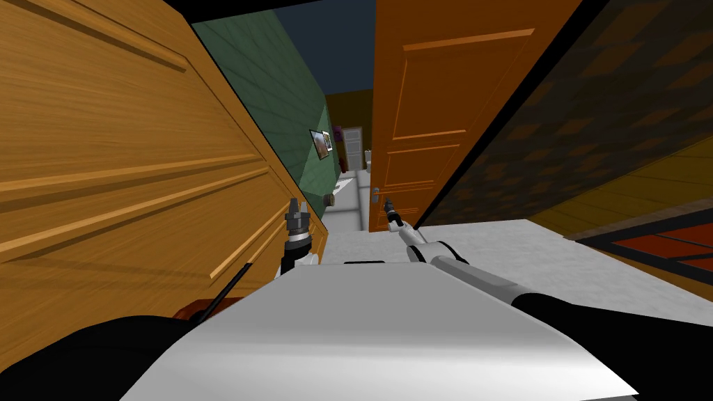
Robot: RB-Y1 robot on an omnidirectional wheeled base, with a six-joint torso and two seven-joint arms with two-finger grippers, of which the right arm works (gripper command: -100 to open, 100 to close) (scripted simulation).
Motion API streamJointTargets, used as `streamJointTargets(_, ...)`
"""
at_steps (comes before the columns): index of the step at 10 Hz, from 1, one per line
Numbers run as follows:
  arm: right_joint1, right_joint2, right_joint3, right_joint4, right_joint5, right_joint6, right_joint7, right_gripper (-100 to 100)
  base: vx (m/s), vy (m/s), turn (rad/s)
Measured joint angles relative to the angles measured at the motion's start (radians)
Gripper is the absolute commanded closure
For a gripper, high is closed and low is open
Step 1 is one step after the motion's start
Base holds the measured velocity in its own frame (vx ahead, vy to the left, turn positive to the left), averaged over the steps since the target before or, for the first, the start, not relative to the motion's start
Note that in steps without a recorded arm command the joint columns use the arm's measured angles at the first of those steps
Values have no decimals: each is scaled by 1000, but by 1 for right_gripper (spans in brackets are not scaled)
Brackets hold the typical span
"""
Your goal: Pull the door open
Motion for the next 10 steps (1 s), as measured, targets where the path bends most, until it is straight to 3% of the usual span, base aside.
streamJointTargets(2, -28, -2, -2, 49, -2, 0, 0, -100, 58, -24, 9)
streamJointTargets(3, -29, -3, -2, 52, -3, 1, 0, -100, 78, 46, 192)
streamJointTargets(4, -7, -23, -2, 34, -4, 2, -13, -100, 143, 63, 181)
streamJointTargets(5, -18, -45, -4, 71, -7, -14, -31, -100, 188, 93, 203)
streamJointTargets(6, 49, -60, -9, -48, -10, 31, -38, -100, 132, 62, 39)
streamJointTargets(7, 48, -71, -11, -71, -12, 43, -44, -100, 46, 21, -27)
streamJointTargets(9, 11, -80, -10, -9, -13, -6, -56, -100, -4, 0, 0)
streamJointTargets(10, 13, -79, -10, 21, -13, -17, -57, -100, -19, -8, -2)
